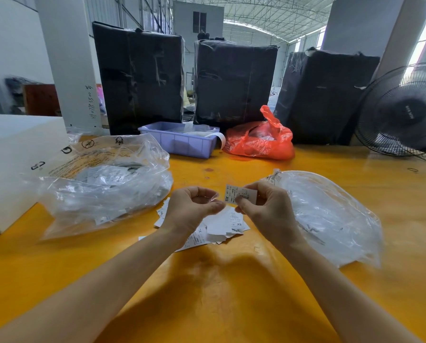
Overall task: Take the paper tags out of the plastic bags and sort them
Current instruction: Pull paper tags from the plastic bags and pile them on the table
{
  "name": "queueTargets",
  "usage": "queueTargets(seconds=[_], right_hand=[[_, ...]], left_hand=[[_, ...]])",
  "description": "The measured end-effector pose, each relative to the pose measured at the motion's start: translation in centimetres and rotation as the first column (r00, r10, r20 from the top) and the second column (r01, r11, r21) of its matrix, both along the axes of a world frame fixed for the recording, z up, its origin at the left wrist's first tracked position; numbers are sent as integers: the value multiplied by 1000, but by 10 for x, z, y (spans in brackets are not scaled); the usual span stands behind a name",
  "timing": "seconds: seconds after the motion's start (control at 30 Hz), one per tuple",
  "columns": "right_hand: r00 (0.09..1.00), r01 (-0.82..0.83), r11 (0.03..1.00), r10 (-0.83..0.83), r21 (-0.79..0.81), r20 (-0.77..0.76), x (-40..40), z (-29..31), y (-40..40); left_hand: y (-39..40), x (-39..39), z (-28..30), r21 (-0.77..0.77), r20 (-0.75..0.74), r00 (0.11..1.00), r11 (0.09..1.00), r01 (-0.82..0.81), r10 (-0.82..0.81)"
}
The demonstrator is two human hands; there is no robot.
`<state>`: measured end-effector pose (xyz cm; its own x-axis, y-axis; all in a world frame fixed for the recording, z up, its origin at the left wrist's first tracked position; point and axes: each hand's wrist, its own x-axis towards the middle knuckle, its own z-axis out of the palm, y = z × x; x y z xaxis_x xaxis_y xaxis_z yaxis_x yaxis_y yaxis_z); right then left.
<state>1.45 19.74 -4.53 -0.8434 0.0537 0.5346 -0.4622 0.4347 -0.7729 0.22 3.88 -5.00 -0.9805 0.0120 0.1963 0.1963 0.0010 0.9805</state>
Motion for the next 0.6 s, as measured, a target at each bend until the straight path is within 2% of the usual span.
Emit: queueTargets(seconds=[0.2,0.37,0.43,0.6], right_hand=[[994,-59,995,52,77,94,-1,-2,-1],[960,-161,987,158,-5,232,0,-3,0],[958,-157,988,156,-16,239,0,-2,1],[956,-139,987,111,85,272,-2,-1,1]], left_hand=[[-1,0,-1,-51,-36,999,999,-5,3],[-1,0,-1,-69,-17,1000,998,13,-14],[0,0,-1,-95,-27,999,995,22,-25],[2,1,-3,-151,-69,998,988,-6,-5]])
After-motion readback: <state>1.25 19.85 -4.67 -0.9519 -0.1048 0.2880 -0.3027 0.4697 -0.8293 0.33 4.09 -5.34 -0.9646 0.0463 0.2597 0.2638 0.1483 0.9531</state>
